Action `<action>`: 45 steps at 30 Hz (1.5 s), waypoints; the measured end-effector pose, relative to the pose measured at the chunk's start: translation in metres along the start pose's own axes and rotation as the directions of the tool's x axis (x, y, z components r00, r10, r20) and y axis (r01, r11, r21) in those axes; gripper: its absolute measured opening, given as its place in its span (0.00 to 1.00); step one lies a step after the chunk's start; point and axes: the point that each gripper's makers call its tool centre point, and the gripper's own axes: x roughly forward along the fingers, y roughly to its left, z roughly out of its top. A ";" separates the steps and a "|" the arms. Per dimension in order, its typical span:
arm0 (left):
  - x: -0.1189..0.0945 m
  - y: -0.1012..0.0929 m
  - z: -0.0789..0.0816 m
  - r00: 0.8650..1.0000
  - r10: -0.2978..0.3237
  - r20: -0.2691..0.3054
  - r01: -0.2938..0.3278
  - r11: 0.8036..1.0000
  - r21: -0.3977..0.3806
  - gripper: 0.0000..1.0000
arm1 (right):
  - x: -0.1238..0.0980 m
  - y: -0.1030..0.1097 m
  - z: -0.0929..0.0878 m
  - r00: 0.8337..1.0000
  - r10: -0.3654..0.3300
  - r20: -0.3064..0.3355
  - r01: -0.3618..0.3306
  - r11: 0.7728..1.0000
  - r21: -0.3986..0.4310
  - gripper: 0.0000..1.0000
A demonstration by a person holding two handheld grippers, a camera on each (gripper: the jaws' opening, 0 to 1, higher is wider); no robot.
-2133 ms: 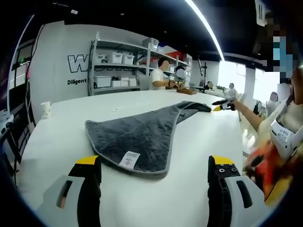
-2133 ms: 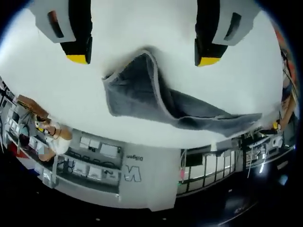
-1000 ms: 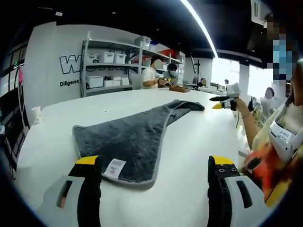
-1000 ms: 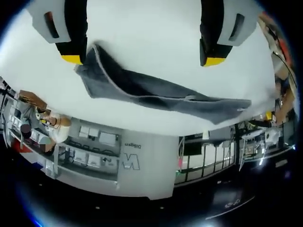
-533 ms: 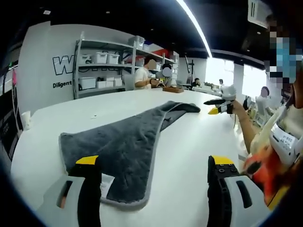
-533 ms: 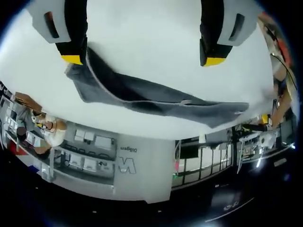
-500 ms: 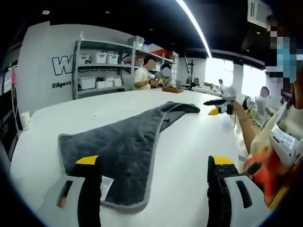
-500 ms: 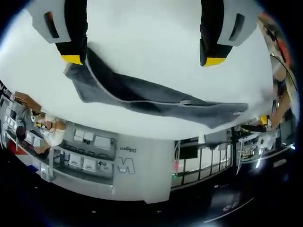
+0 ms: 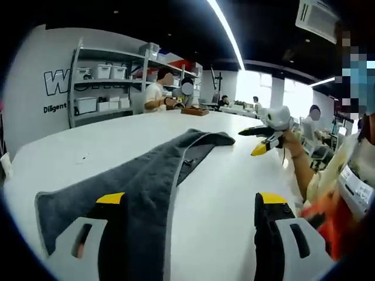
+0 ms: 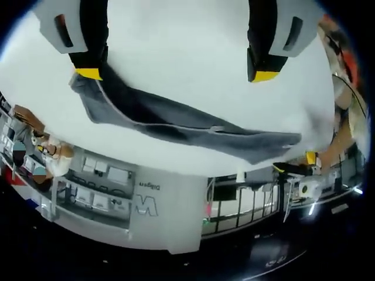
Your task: Open the folded towel by lifting each exposed corner and separating the folded layers until the towel lies flat within the target outline without major curled edges
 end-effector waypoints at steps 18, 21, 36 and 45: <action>0.109 -0.025 0.015 0.993 -0.111 -0.029 0.113 0.991 0.074 0.78 | -0.011 -0.002 0.005 0.999 0.005 0.031 -0.006 1.000 0.002 0.99; 0.124 -0.028 0.013 0.992 -0.117 -0.037 0.119 0.990 0.070 0.76 | -0.012 -0.002 0.005 0.999 0.004 0.032 -0.004 1.000 0.000 0.99; 0.175 -0.016 0.002 0.996 -0.048 -0.080 0.061 0.984 0.165 0.41 | -0.016 -0.006 0.005 0.999 0.004 0.045 -0.005 1.000 0.017 0.99; 0.191 -0.011 -0.007 0.993 -0.014 -0.115 0.036 0.981 0.192 0.27 | -0.017 -0.008 0.003 0.999 0.008 0.040 -0.008 1.000 0.016 0.99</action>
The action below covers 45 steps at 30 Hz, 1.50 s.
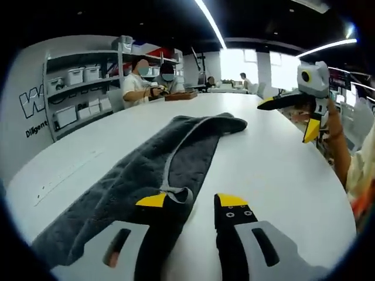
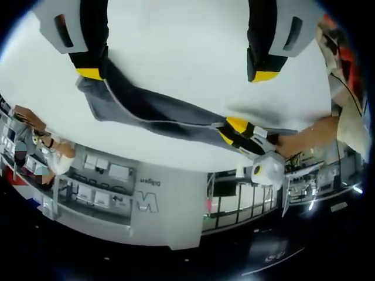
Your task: Open the folded towel by lifting each exposed corner and separating the folded layers until the towel lies flat within the target outline without major curled edges
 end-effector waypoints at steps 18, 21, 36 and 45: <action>0.003 0.010 -0.001 0.999 0.042 0.016 -0.041 0.999 -0.014 0.01 | -0.001 -0.002 -0.003 1.000 -0.001 -0.014 0.000 1.000 -0.011 0.99; 0.001 0.004 0.002 1.000 0.017 0.025 -0.016 0.999 -0.031 0.01 | -0.001 -0.001 -0.003 1.000 0.000 -0.012 0.000 1.000 -0.011 0.99; -0.027 -0.027 0.022 0.995 -0.084 0.054 0.087 0.995 -0.053 0.01 | -0.004 -0.001 -0.002 1.000 -0.003 -0.011 0.002 1.000 -0.016 0.99; -0.054 -0.056 0.025 0.988 -0.152 0.021 0.153 0.988 -0.020 0.01 | -0.005 0.001 -0.002 1.000 -0.002 -0.016 0.002 1.000 -0.023 0.99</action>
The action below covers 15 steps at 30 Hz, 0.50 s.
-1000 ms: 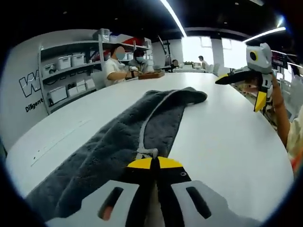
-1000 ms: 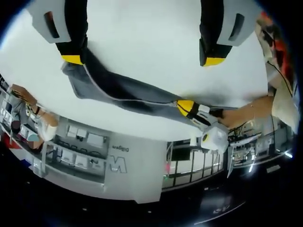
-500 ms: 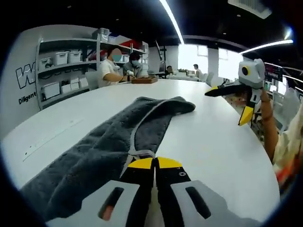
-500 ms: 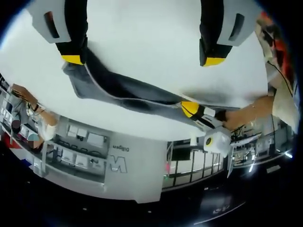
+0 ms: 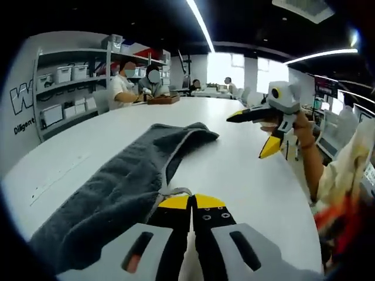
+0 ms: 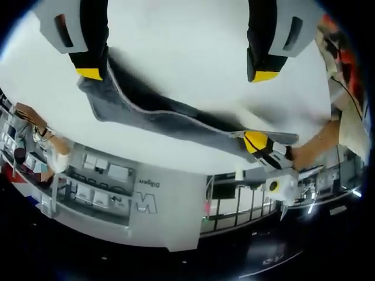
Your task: Open the folded towel by lifting each exposed corner and separating the folded layers until the towel lies flat within the target outline without major curled edges
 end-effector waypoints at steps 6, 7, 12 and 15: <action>-0.011 -0.024 0.006 0.999 -0.047 0.005 0.047 0.999 0.013 0.01 | 0.000 0.001 -0.001 1.000 0.001 -0.005 -0.001 1.000 -0.007 0.99; -0.013 -0.029 0.007 0.998 -0.057 0.004 0.057 0.998 0.016 0.01 | -0.001 0.001 0.000 1.000 0.001 -0.004 -0.001 1.000 -0.006 0.99; -0.015 -0.052 0.003 0.993 -0.111 -0.032 0.112 0.993 0.028 0.01 | -0.002 0.000 0.000 1.000 -0.003 -0.004 0.003 1.000 -0.008 0.99; -0.016 -0.064 0.000 0.989 -0.139 -0.054 0.141 0.989 0.047 0.01 | -0.002 0.001 0.000 1.000 -0.002 -0.003 0.002 1.000 -0.010 0.99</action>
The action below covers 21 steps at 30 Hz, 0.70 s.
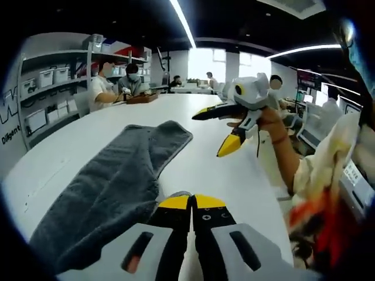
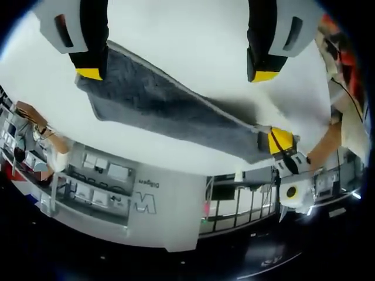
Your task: Open the folded towel by lifting each exposed corner and separating the folded layers until the towel lies flat within the target outline without major curled edges
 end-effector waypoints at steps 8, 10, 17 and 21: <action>0.002 -0.031 -0.014 0.992 -0.109 -0.058 0.109 0.994 -0.004 0.01 | -0.002 -0.002 0.000 1.000 -0.007 0.002 0.007 1.000 0.002 0.99; 0.002 -0.041 -0.015 0.987 -0.154 -0.051 0.152 0.988 -0.041 0.01 | -0.003 -0.003 0.000 1.000 -0.009 0.002 0.009 1.000 0.003 0.99; 0.002 -0.059 -0.026 0.972 -0.224 -0.072 0.219 0.973 -0.078 0.01 | -0.003 -0.003 -0.002 1.000 -0.009 -0.003 0.009 1.000 0.001 0.99; 0.002 -0.066 -0.032 0.966 -0.242 -0.085 0.237 0.969 -0.070 0.01 | -0.002 -0.002 -0.002 1.000 -0.004 -0.007 0.004 1.000 -0.004 0.99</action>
